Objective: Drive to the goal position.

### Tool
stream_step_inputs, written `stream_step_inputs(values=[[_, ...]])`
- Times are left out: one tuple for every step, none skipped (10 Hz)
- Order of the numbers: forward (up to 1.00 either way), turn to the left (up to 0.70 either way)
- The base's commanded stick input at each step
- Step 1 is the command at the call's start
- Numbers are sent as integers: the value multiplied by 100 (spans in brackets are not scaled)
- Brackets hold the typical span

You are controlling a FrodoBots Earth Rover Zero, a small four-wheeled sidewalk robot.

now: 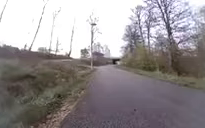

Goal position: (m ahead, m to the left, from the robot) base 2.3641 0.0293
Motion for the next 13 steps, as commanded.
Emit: stream_step_inputs(values=[[70,0],[70,0],[70,0],[70,0],[70,0],[70,0],[70,0],[70,0],[70,0],[70,0],[70,0],[70,0],[70,0]])
